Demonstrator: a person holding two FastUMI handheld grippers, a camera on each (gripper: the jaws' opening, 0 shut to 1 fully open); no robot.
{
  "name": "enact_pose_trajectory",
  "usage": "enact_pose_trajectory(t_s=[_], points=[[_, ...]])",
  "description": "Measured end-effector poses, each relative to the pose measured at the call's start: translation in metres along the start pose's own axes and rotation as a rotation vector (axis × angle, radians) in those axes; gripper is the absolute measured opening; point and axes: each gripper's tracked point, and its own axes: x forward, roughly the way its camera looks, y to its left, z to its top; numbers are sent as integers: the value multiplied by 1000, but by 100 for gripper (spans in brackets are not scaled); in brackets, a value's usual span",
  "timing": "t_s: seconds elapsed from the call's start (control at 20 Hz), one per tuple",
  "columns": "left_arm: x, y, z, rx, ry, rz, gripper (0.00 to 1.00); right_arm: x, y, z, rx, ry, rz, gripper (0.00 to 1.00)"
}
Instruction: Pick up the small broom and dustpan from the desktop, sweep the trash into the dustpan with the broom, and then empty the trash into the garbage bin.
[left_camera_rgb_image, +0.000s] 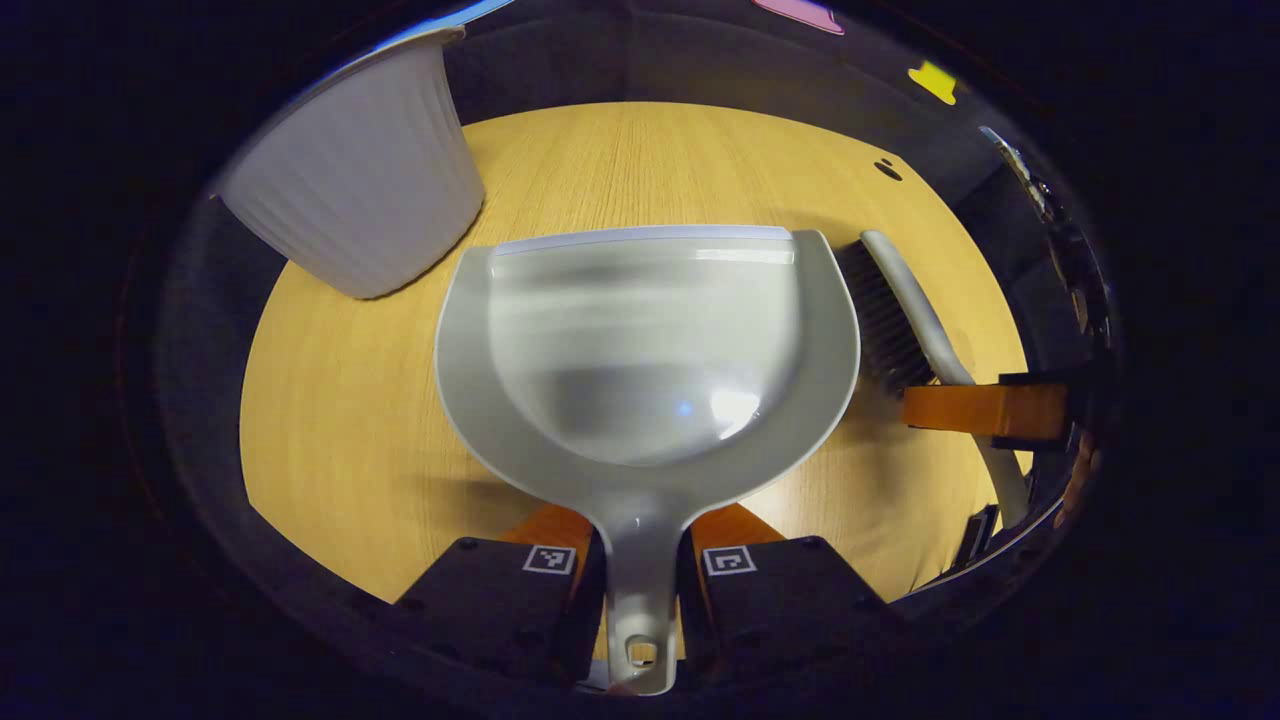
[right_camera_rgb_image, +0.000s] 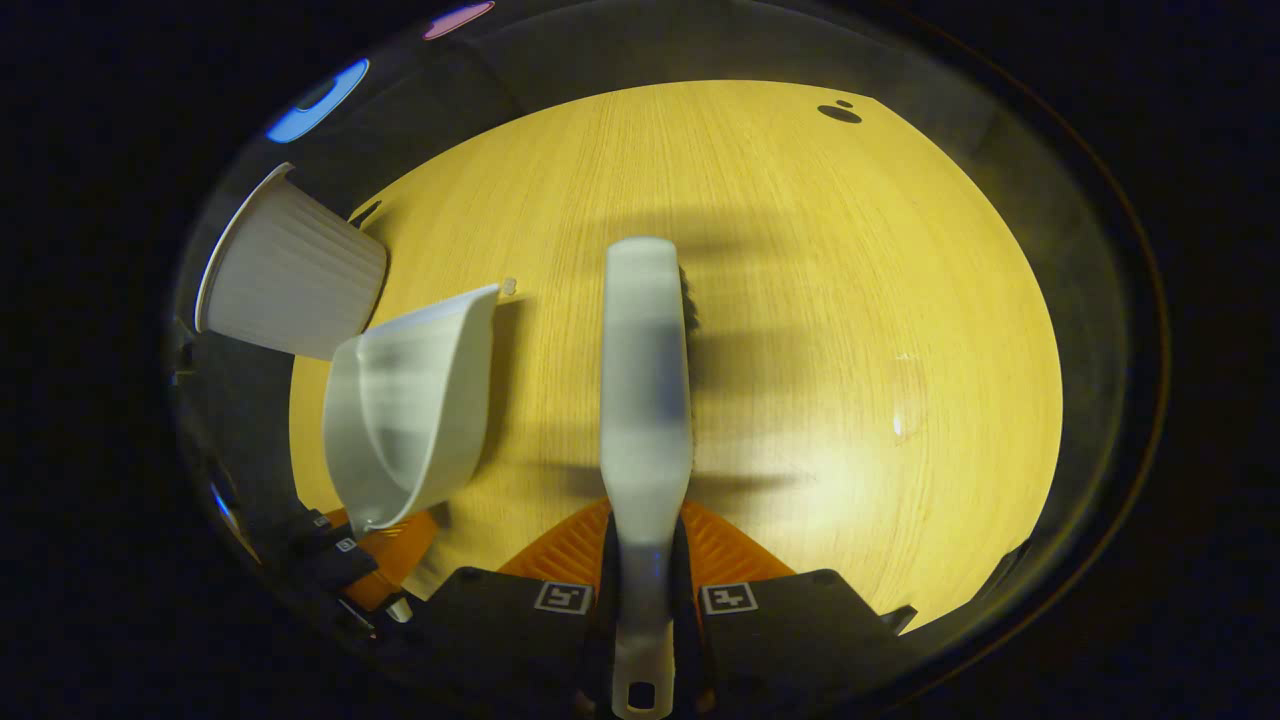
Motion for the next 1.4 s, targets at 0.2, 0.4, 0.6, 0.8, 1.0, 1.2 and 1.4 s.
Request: enact_pose_trajectory(t_s=[0.2,0.4,0.6,0.8,1.0,1.2,1.4], points=[[4,6,4,17,55,16,30,8,-2,-4,-27,42,-38,30],[8,7,12,55,67,36,29,10,-5,-13,-59,79,-53,26],[5,8,12,65,75,50,31,6,-4,-14,-42,82,-51,29],[-1,1,14,83,38,41,60,-6,-2,-11,-33,62,-33,48],[-25,2,15,59,-5,34,76,-30,9,-5,-36,6,-12,82],[-72,1,15,80,-134,26,76,-75,12,-2,-92,-113,2,96],[-158,-14,21,45,-430,-20,76,-154,11,-2,-195,-359,-10,96]])
